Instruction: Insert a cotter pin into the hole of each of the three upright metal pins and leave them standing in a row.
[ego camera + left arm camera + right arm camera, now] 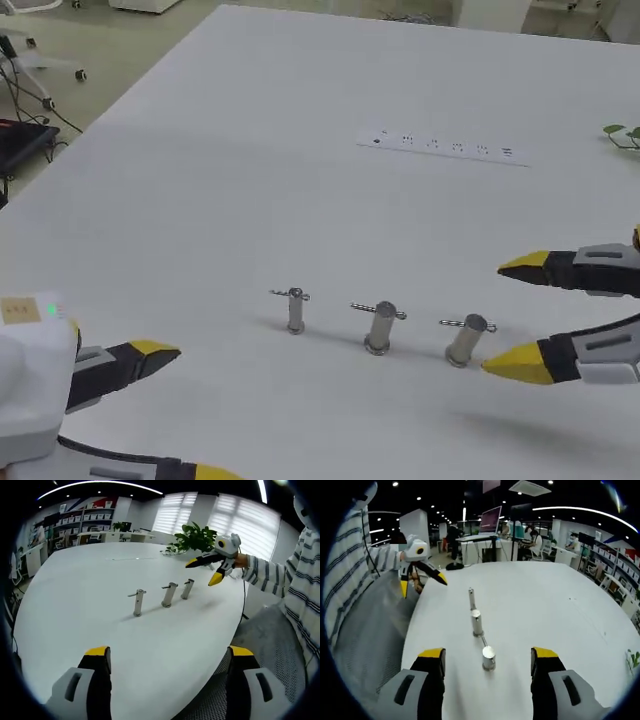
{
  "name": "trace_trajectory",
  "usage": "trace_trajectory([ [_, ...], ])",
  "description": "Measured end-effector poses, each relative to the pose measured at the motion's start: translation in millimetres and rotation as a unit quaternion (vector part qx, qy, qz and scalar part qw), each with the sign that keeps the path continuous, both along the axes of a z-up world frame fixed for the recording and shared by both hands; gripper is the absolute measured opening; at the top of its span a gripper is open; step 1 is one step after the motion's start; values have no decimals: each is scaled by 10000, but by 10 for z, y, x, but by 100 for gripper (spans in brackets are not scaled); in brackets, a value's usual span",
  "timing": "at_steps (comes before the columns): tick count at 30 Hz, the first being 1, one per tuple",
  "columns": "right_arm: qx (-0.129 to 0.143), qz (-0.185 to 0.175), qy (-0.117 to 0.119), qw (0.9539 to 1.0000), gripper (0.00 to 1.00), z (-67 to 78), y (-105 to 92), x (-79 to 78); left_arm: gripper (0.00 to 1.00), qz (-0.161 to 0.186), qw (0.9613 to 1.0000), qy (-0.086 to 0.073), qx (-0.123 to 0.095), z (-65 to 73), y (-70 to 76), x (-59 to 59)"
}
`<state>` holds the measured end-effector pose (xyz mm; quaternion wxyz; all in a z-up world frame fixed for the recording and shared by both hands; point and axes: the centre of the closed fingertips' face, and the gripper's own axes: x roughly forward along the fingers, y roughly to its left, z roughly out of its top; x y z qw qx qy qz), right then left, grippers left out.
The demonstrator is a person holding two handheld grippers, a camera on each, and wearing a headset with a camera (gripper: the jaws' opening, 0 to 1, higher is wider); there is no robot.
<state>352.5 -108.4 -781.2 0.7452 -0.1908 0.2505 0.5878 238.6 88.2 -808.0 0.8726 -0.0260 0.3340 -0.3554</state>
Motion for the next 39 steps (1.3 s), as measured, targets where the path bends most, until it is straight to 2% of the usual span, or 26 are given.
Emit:
trace_trajectory([
  [4,140,-330,16,9994,74,16,-37,-110,96,52,9999,-44,-79,29,24,4],
  [5,105,-402,-68,9991,72,8,-56,-116,96,102,9998,-55,-167,49,25,10],
  [6,-126,-557,-196,9982,71,-34,-130,-114,95,195,9994,-92,-280,83,38,26],
  [8,-127,-713,-67,9974,72,-56,-158,-196,95,356,9985,-186,-374,136,83,63],
  [11,76,-976,109,9951,75,-31,-178,-296,97,429,9979,-244,-423,178,136,76],
  [15,11,-1225,135,9924,79,-51,-223,-390,99,397,9981,-271,-389,186,184,67],
  [20,211,-1580,350,9866,85,-78,-203,-528,99,427,9981,-271,-358,189,214,65],
  [22,268,-1706,457,9839,87,-106,-192,-591,99,418,9981,-271,-363,196,213,62],
  [25,507,-1956,655,9772,87,-114,-166,-666,99,408,9981,-245,-381,196,207,59],
  [27,476,-2038,724,9752,89,-135,-181,-706,99,398,9982,-214,-392,188,201,54],
  [30,480,-2229,886,9696,96,-194,-228,-769,99,353,9986,-149,-377,177,176,39],
  [31,503,-2266,912,9684,97,-203,-233,-782,99,322,9991,-69,-274,142,174,25],
  [32,536,-2334,944,9663,98,-215,-241,-797,99,269,9995,-132,-49,107,204,32],
  [34,495,-2428,916,9645,97,-236,-259,-814,99,163,9993,-237,222,59,225,39],
  [36,466,-2491,916,9630,98,-249,-272,-823,99,232,9996,-136,93,34,205,39],
  [37,476,-2614,976,9591,98,-258,-289,-819,99,229,9997,-125,40,25,192,34],
  [39,526,-2760,1032,9542,100,-266,-302,-812,99,221,9997,-46,2,-15,175,17],
])
